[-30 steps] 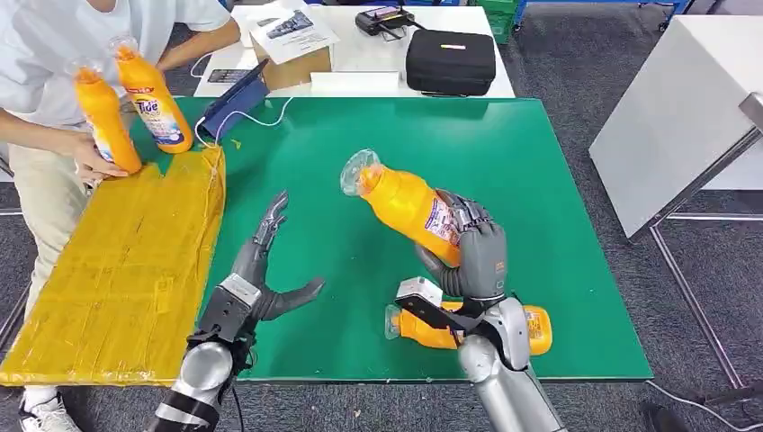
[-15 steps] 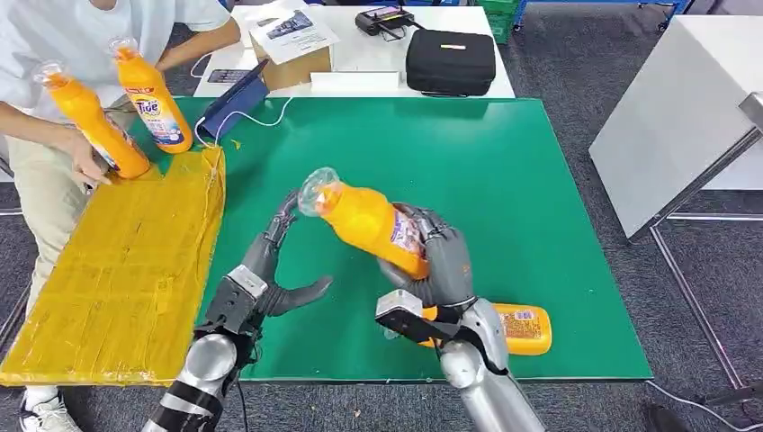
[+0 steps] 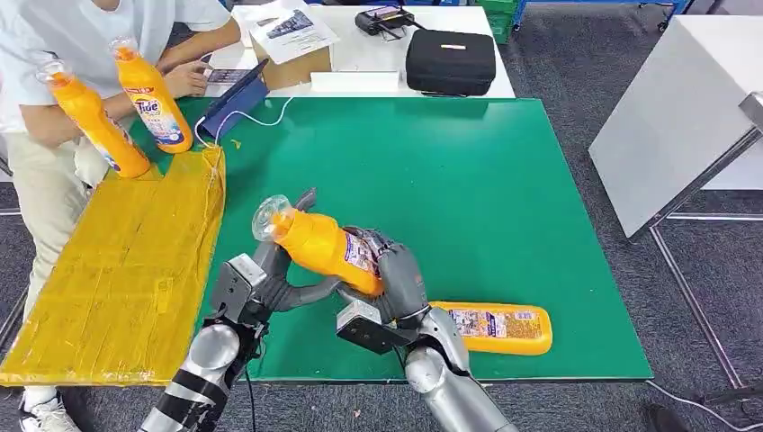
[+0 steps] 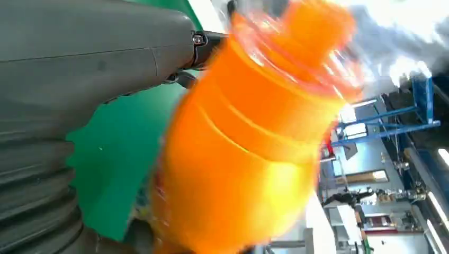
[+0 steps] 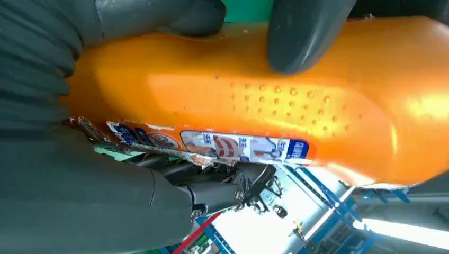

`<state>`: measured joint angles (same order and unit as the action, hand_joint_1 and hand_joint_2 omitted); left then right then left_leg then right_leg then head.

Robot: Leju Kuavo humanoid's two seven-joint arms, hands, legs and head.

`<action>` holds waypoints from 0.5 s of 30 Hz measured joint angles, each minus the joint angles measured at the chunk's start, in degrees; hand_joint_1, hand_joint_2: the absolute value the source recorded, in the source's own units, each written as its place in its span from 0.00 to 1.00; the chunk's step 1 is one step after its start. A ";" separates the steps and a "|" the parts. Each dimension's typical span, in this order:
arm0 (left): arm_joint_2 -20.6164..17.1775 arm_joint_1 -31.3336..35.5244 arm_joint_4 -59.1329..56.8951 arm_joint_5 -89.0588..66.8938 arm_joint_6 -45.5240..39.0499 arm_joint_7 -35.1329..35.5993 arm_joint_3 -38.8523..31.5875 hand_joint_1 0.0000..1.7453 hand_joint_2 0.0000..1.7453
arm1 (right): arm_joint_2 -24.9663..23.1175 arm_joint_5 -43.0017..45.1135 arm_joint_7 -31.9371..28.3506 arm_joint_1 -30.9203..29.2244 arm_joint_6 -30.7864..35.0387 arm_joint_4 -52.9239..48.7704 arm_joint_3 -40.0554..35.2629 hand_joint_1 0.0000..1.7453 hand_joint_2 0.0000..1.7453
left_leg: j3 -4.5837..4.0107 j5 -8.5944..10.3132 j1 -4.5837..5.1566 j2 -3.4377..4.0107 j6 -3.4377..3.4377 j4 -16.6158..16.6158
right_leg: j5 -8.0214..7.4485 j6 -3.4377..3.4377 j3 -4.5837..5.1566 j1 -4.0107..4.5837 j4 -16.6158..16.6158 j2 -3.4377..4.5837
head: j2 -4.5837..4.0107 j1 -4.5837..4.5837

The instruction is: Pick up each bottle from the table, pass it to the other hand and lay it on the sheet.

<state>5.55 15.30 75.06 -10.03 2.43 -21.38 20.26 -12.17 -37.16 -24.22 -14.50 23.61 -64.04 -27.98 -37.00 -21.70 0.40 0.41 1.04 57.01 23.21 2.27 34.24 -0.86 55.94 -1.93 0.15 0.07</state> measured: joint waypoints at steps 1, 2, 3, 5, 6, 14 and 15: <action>0.00 0.06 -0.13 0.00 -0.02 0.00 0.02 0.00 1.00 | -0.07 0.00 -0.02 -0.10 0.02 0.27 -0.04 0.98 1.00 | 0.00 0.00 0.00 0.00 0.00 0.00 | 0.00 0.00 0.00 0.00 0.00 0.00 | 0.00 0.02; 0.00 0.08 -0.26 0.00 0.00 0.04 0.04 0.00 1.00 | -0.13 0.04 -0.02 -0.27 0.04 0.68 -0.07 0.98 1.00 | 0.00 0.00 0.00 0.00 0.00 0.00 | 0.00 0.00 0.01 0.00 0.00 0.00 | 0.00 0.00; 0.00 0.08 -0.29 0.07 0.00 0.07 0.04 0.00 1.00 | -0.20 0.04 -0.02 -0.37 0.07 0.88 -0.07 0.99 1.00 | 0.00 0.00 0.00 0.00 0.00 0.00 | 0.00 0.00 0.01 0.00 0.00 0.00 | 0.00 0.00; 0.00 0.09 -0.35 1.01 0.48 0.13 0.15 0.00 1.00 | -0.29 0.17 -0.09 -0.61 0.26 1.38 -0.15 0.98 1.00 | 0.00 0.00 0.00 0.00 0.00 0.00 | 0.00 0.00 0.01 0.00 0.00 0.00 | 0.00 0.00; 0.00 0.12 -0.48 1.88 1.18 0.18 0.22 0.00 1.00 | -0.33 0.22 -0.09 -0.81 0.44 1.71 -0.24 0.98 1.00 | 0.00 0.00 0.00 0.01 0.00 0.00 | 0.00 0.00 0.01 0.01 0.00 0.00 | 0.00 0.00; -0.04 0.15 -0.77 11.00 8.77 0.24 0.35 0.00 1.00 | -1.11 1.64 -1.46 -2.11 1.71 5.94 -1.22 0.98 1.00 | 0.00 0.00 0.00 0.01 0.00 0.00 | 0.00 0.00 0.02 0.00 0.00 0.00 | 0.00 0.00; -0.07 0.15 -0.77 12.07 9.84 0.24 0.44 0.00 1.00 | -1.20 1.84 -1.68 -2.22 1.73 6.43 -1.29 0.98 1.00 | 0.00 0.00 0.00 0.00 0.00 0.00 | 0.00 0.00 0.01 0.00 0.00 0.00 | 0.00 0.00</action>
<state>5.49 15.45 74.29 2.04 12.27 -21.14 20.70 -13.38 -35.32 -25.90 -16.72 25.33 -57.61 -29.27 -37.00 -21.70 0.39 0.42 1.04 57.01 23.21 2.27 34.25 -0.85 55.95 -1.93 0.15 0.07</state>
